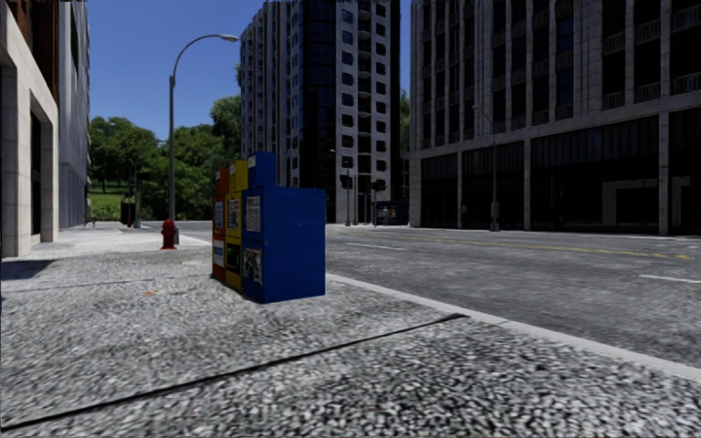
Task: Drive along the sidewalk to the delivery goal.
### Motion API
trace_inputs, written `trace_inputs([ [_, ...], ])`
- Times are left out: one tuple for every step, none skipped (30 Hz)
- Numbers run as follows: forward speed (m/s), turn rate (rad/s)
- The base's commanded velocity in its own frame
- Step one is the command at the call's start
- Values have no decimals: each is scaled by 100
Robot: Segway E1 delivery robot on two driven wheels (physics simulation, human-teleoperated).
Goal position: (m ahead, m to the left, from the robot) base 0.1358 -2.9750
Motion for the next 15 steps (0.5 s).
trace_inputs([
  [0, -76],
  [0, -76],
  [0, -77],
  [0, -77],
  [0, -77],
  [0, -77],
  [0, -77],
  [0, -77],
  [0, -77],
  [0, -77],
  [0, -77],
  [0, -77],
  [0, -77],
  [0, -77],
  [0, -77],
])
